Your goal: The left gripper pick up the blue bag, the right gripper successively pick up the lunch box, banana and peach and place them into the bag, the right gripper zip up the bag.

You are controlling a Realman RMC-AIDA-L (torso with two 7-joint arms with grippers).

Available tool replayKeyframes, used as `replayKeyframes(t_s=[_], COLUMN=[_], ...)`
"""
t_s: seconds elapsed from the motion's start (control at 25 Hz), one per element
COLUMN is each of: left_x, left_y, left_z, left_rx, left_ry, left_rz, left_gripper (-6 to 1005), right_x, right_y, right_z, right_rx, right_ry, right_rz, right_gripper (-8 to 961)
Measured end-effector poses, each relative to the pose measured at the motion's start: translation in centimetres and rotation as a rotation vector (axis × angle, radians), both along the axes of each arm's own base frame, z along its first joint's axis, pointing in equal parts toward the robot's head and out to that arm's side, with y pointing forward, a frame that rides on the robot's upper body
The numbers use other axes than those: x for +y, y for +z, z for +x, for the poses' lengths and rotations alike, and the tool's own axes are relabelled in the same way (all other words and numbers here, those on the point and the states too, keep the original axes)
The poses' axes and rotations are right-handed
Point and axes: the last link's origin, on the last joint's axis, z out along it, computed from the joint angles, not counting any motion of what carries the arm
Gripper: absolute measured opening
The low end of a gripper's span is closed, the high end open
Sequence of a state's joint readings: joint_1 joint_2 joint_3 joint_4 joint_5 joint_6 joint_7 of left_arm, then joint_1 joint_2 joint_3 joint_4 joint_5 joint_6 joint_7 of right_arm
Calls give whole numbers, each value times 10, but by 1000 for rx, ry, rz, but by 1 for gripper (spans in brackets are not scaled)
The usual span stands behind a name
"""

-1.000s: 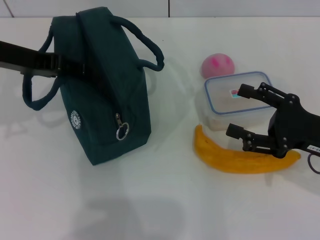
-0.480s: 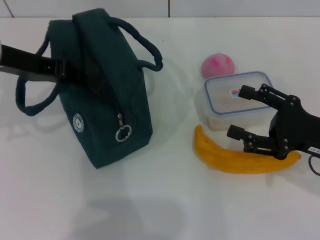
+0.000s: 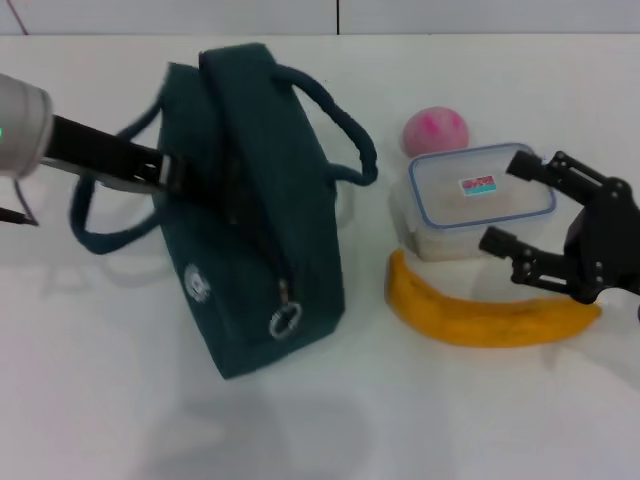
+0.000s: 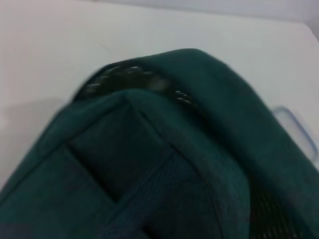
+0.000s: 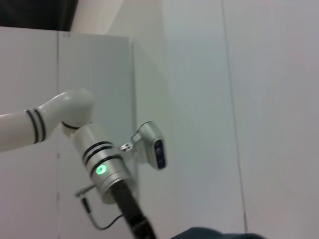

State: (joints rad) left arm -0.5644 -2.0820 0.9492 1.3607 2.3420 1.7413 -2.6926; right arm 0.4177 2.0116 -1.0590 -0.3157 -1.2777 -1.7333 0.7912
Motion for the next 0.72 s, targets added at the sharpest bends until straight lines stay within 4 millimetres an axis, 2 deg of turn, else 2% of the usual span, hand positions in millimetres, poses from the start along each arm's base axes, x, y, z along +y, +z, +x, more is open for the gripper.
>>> replayKeyframes(t_s=[0.16, 0.32, 0.56, 0.72], left_x=[-4, -5, -5, -6], left_y=[-16, -20, -17, -16], left_z=[18, 28, 48, 52], left_rx=[-8, -30, -92, -98], left_ry=[-32, -38, -66, -62], left_rz=[-69, -86, -83, -80], left_gripper=[44, 43, 43, 42], right_x=[1, 5, 16, 27], right_y=[4, 6, 5, 6], right_z=[2, -2, -16, -30], right_rx=[24, 44, 59, 76], right_ry=[-25, -24, 17, 53], right_rz=[30, 54, 62, 73], right_gripper=[871, 870, 870, 870])
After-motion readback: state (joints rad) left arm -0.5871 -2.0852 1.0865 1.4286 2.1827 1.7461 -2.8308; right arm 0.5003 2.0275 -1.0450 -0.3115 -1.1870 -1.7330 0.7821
